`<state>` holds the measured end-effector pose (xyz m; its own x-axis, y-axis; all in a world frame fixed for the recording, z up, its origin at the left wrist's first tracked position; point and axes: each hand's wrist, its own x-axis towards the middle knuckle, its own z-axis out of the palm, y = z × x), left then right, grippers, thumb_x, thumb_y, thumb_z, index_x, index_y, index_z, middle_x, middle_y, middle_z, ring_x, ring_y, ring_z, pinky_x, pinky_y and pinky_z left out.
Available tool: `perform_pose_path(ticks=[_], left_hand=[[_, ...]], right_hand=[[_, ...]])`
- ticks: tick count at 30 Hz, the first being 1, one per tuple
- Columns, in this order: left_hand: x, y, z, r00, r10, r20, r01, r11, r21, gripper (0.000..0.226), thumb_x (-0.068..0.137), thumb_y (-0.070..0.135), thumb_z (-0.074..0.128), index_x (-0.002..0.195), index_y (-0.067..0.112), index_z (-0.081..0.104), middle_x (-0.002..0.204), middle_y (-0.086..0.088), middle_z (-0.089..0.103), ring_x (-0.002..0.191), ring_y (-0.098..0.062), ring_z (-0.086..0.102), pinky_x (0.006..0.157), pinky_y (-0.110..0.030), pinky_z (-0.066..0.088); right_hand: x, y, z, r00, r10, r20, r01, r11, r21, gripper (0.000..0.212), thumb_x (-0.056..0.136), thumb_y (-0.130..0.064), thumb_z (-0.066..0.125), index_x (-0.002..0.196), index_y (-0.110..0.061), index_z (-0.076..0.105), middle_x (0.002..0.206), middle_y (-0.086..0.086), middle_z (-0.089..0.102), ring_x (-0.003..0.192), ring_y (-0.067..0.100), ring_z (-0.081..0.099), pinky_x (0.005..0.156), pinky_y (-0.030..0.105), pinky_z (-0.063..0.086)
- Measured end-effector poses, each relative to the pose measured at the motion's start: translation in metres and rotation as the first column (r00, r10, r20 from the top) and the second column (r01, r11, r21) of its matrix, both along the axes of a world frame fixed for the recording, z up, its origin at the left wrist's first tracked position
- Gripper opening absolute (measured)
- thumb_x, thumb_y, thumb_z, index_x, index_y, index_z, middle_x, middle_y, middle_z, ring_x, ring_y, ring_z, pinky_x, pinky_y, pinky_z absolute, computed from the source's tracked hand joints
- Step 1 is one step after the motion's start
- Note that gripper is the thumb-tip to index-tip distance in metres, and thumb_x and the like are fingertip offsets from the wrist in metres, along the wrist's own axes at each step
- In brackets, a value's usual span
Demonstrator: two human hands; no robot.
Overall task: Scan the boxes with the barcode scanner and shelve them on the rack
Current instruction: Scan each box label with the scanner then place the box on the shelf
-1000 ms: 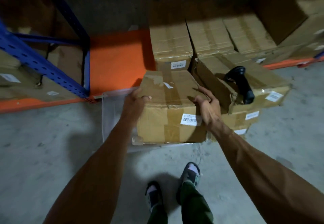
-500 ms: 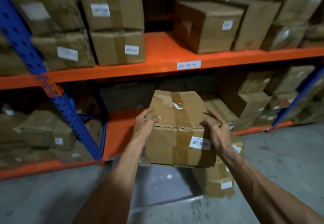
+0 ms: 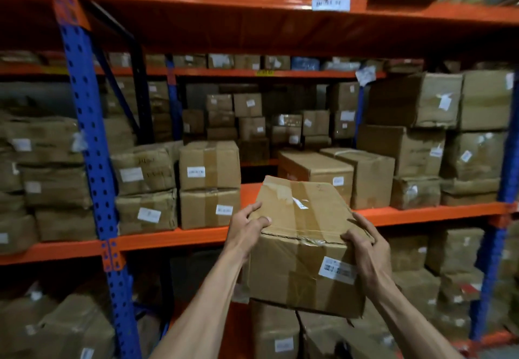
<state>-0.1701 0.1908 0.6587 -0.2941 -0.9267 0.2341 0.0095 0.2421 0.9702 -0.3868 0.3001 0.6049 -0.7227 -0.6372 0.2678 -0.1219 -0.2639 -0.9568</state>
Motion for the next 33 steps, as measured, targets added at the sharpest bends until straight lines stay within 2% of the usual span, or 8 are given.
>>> perform_pose_path(ticks=[5, 9, 13, 18, 20, 25, 29, 33], left_hand=[[0.009, -0.024, 0.079, 0.996, 0.077, -0.054, -0.084, 0.987, -0.14, 0.053, 0.085, 0.013, 0.068, 0.136, 0.022, 0.058, 0.117, -0.002, 0.061, 0.086, 0.001, 0.052, 0.069, -0.019, 0.044], [0.026, -0.064, 0.144, 0.984, 0.148, -0.099, -0.169, 0.951, -0.259, 0.054, 0.083, 0.013, 0.069, 0.135, 0.02, 0.06, 0.12, -0.002, 0.06, 0.085, 0.0, 0.053, 0.062, -0.013, 0.042], [0.049, -0.122, 0.197, 0.966, 0.213, -0.148, -0.251, 0.909, -0.333, 0.051, 0.082, 0.013, 0.069, 0.133, 0.02, 0.062, 0.122, -0.002, 0.061, 0.097, -0.013, 0.055, 0.062, -0.011, 0.038], [0.079, -0.219, 0.241, 0.951, 0.236, -0.201, -0.296, 0.886, -0.358, 0.05, 0.083, 0.009, 0.068, 0.132, 0.015, 0.062, 0.114, -0.001, 0.062, 0.083, 0.002, 0.055, 0.051, -0.003, 0.04], [0.091, -0.263, 0.256, 0.949, 0.238, -0.208, -0.3, 0.885, -0.357, 0.051, 0.082, 0.008, 0.068, 0.132, 0.014, 0.062, 0.115, -0.002, 0.063, 0.084, 0.001, 0.056, 0.056, -0.008, 0.044], [0.105, -0.375, 0.267, 0.942, 0.243, -0.231, -0.312, 0.888, -0.337, 0.05, 0.082, 0.006, 0.068, 0.131, 0.013, 0.063, 0.115, -0.006, 0.066, 0.085, -0.007, 0.061, 0.063, -0.014, 0.047], [0.105, -0.451, 0.256, 0.934, 0.256, -0.251, -0.323, 0.904, -0.279, 0.051, 0.081, 0.007, 0.07, 0.131, 0.014, 0.064, 0.122, -0.006, 0.066, 0.094, -0.013, 0.063, 0.064, -0.016, 0.047], [0.103, -0.504, 0.222, 0.94, 0.287, -0.186, -0.332, 0.897, -0.293, 0.045, 0.085, 0.012, 0.07, 0.129, 0.015, 0.065, 0.126, -0.003, 0.065, 0.111, -0.017, 0.06, 0.092, -0.026, 0.047]], right_hand=[[0.003, -0.038, 0.086, 0.994, 0.051, -0.097, -0.064, 0.989, -0.133, 0.062, 0.076, -0.031, 0.07, 0.138, -0.035, 0.065, 0.121, 0.004, 0.067, 0.099, 0.022, 0.068, 0.081, 0.041, 0.058], [0.017, -0.091, 0.152, 0.983, 0.053, -0.177, -0.09, 0.973, -0.21, 0.066, 0.07, -0.038, 0.064, 0.136, -0.034, 0.066, 0.112, -0.003, 0.066, 0.096, 0.011, 0.063, 0.073, 0.032, 0.05], [0.033, -0.167, 0.206, 0.974, 0.045, -0.221, -0.107, 0.954, -0.279, 0.063, 0.071, -0.038, 0.066, 0.134, -0.04, 0.066, 0.104, -0.01, 0.067, 0.096, 0.017, 0.065, 0.084, 0.043, 0.057], [0.058, -0.283, 0.255, 0.961, 0.082, -0.265, -0.17, 0.929, -0.329, 0.064, 0.073, -0.04, 0.067, 0.137, -0.039, 0.064, 0.122, 0.0, 0.066, 0.106, 0.024, 0.065, 0.089, 0.049, 0.058], [0.068, -0.333, 0.267, 0.959, 0.109, -0.263, -0.196, 0.922, -0.334, 0.062, 0.078, -0.037, 0.069, 0.139, -0.037, 0.063, 0.127, 0.002, 0.065, 0.106, 0.024, 0.065, 0.09, 0.05, 0.058], [0.084, -0.447, 0.281, 0.962, 0.112, -0.25, -0.191, 0.928, -0.319, 0.061, 0.074, -0.042, 0.069, 0.135, -0.042, 0.064, 0.124, 0.004, 0.066, 0.105, 0.026, 0.065, 0.091, 0.053, 0.058], [0.085, -0.516, 0.277, 0.968, 0.108, -0.226, -0.168, 0.949, -0.268, 0.052, 0.085, -0.03, 0.07, 0.136, -0.036, 0.065, 0.12, 0.004, 0.067, 0.102, 0.024, 0.065, 0.082, 0.039, 0.057], [0.081, -0.564, 0.25, 0.956, 0.115, -0.271, -0.173, 0.964, -0.202, 0.056, 0.077, -0.045, 0.07, 0.133, -0.04, 0.065, 0.122, 0.006, 0.067, 0.101, 0.023, 0.066, 0.09, 0.045, 0.058]])
